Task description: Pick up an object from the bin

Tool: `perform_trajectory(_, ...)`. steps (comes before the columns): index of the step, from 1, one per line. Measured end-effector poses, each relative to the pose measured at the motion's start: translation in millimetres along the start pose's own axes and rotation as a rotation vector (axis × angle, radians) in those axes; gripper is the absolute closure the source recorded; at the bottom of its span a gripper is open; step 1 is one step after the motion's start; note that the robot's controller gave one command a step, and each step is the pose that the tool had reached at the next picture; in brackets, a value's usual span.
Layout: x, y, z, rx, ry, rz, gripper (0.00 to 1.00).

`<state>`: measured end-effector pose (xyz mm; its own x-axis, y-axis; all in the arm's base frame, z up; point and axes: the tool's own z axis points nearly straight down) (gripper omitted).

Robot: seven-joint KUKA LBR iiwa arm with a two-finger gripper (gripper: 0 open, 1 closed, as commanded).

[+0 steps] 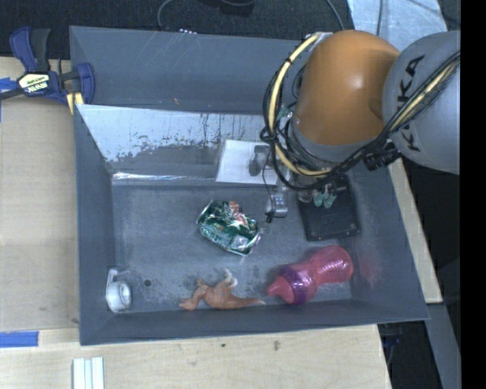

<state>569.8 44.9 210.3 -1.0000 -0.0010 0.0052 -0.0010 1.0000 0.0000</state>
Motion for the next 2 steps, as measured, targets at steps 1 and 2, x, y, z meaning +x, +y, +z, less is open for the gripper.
perform_trajectory(1,-1.4,-0.3,-5.0,0.0,-0.009,0.001,0.0)
perform_trajectory(2,-7.2,6.3,38.4,-0.001,-0.012,0.084,0.0)
